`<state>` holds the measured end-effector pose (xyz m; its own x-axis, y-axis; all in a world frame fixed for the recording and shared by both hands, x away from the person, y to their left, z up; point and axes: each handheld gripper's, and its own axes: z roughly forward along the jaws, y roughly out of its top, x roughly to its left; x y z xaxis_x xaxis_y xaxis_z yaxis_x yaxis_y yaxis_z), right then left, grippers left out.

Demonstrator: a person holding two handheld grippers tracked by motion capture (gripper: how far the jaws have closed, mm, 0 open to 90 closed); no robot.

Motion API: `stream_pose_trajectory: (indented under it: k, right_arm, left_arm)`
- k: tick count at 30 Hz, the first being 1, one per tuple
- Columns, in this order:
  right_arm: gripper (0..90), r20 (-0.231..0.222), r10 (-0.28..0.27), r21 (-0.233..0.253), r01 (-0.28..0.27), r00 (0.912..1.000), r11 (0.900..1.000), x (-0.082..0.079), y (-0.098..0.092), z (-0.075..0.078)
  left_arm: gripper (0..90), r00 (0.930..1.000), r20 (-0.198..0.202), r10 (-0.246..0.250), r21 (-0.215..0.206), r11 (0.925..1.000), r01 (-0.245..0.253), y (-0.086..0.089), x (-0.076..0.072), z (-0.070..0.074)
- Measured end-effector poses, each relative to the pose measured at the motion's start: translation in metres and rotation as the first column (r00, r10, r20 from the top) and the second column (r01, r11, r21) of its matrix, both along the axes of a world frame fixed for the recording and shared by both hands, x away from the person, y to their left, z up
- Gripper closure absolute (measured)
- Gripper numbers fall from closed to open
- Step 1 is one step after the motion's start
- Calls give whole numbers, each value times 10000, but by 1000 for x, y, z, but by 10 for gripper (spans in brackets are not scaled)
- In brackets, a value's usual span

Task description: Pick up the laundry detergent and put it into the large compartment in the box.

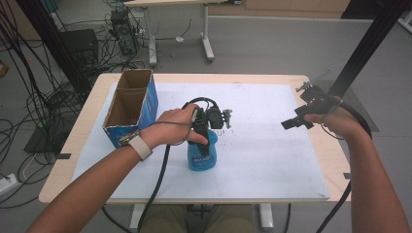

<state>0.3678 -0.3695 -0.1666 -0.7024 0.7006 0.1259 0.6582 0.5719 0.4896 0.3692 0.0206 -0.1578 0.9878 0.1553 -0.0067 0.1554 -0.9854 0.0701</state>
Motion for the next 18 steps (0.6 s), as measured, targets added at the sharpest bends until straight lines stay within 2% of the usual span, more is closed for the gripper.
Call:
stream_pose_trajectory:
  k: [7,18]
  right_arm:
    - [103,7,-15,23,15,10000,10000,-1,-1,0]
    - [103,48,-38,-17,38,10000,10000,-3,-2,1]
  left_arm:
    - [287,9999,138,-54,-6,10000,55,0,-3,-1]
    - [290,9986,524,26,69,10000,-30,-1,-9,-1]
